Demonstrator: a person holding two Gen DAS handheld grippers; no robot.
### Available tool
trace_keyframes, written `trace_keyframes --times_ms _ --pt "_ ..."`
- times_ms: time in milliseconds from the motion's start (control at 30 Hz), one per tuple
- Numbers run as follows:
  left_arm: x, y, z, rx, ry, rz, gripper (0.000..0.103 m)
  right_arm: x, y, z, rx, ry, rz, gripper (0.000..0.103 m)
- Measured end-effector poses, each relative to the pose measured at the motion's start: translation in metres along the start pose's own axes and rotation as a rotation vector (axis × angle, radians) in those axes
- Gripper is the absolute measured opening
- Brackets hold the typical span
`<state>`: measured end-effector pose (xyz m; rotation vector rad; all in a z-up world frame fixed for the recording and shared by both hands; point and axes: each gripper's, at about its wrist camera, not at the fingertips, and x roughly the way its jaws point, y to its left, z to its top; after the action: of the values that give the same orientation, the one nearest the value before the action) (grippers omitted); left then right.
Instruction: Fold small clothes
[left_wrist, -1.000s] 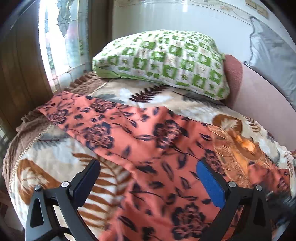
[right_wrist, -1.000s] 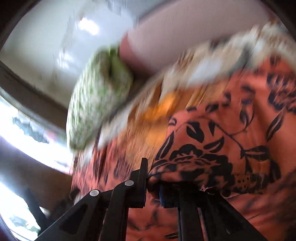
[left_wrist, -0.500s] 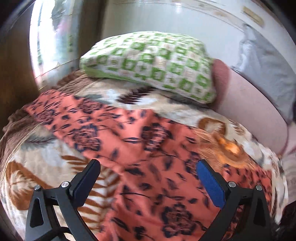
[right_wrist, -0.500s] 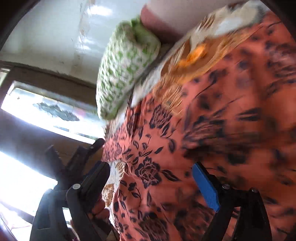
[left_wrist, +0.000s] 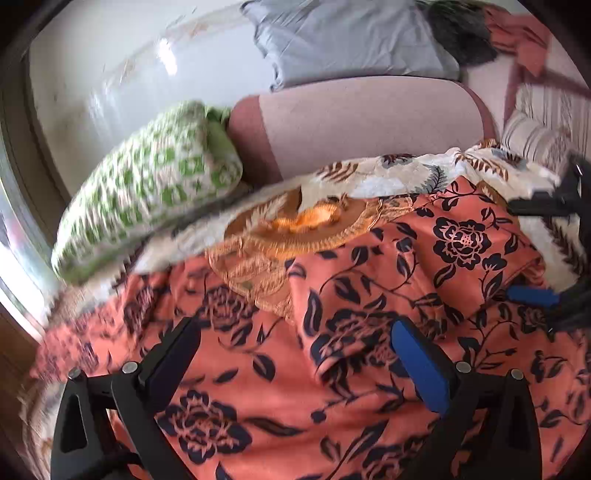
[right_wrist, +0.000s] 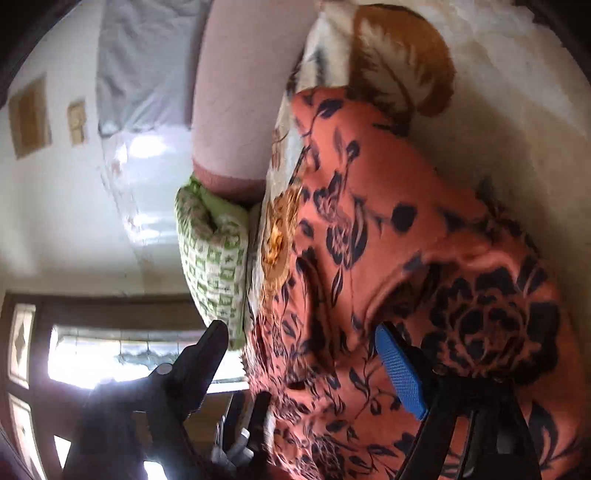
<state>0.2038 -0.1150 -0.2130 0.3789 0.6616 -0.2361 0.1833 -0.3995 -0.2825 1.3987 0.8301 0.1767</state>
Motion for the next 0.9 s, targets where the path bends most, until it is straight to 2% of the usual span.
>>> trace_keyframes --times_ms 67,233,300,367,467,533,567,667,733,767,900 --pt "0.005 -0.007 0.000 0.031 -0.006 0.000 0.103 0.001 0.000 0.003 0.008 -0.003 -0.011 0.084" --pt "0.026 -0.019 -0.005 0.089 0.078 -0.036 0.103 -0.001 -0.012 0.007 0.052 0.014 -0.033 0.078" --pt "0.032 -0.016 -0.007 0.072 0.103 -0.063 0.102 -0.004 -0.013 0.007 0.054 0.014 -0.028 0.078" --pt "0.039 -0.008 -0.006 0.023 0.127 -0.104 0.096 0.000 -0.009 0.005 0.053 0.012 -0.027 0.078" --pt "0.046 0.001 -0.007 -0.022 0.159 -0.149 0.080 0.000 -0.011 0.005 0.056 0.012 -0.035 0.078" --pt "0.046 0.001 -0.006 -0.020 0.167 -0.201 0.059 0.002 -0.011 0.004 0.060 0.010 -0.035 0.078" --pt "0.041 0.001 -0.005 -0.012 0.167 -0.251 0.058 0.002 -0.011 0.004 0.060 0.010 -0.032 0.078" --pt "0.028 -0.002 -0.004 0.042 0.149 -0.290 0.059 0.003 -0.011 0.006 0.061 0.010 -0.022 0.078" --pt "0.024 -0.003 -0.005 0.057 0.146 -0.297 0.073 0.004 -0.012 0.006 0.062 0.012 -0.026 0.078" --pt "0.024 -0.003 -0.006 0.053 0.149 -0.298 0.075 0.005 -0.013 0.006 0.062 0.012 -0.031 0.078" --pt "0.034 -0.004 -0.009 0.063 0.179 -0.280 0.076 0.008 -0.012 0.007 0.057 0.014 -0.039 0.078"
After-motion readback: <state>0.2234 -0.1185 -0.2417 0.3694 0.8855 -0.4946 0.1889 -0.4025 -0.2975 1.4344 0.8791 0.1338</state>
